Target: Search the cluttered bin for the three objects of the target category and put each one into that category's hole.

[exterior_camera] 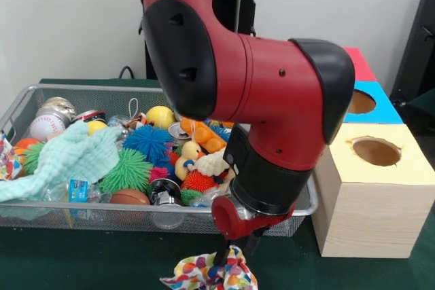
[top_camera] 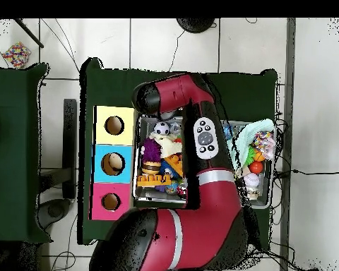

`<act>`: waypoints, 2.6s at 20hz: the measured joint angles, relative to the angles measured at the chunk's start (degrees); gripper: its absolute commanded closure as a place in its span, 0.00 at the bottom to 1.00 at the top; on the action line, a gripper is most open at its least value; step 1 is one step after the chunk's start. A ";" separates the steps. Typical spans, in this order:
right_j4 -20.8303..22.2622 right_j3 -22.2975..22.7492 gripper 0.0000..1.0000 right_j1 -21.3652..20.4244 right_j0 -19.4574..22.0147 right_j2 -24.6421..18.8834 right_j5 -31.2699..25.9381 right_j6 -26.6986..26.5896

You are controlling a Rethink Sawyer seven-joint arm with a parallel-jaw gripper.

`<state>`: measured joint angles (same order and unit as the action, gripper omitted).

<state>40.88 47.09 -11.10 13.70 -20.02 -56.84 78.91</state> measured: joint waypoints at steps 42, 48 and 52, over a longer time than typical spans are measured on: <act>-4.54 9.84 1.00 -7.33 2.77 -0.45 0.96 0.00; -7.38 15.62 1.00 -13.00 5.33 -1.91 1.19 0.00; -8.99 18.63 1.00 -15.23 7.03 -3.79 2.47 0.00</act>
<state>31.89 65.72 -26.34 20.74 -23.82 -54.37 78.91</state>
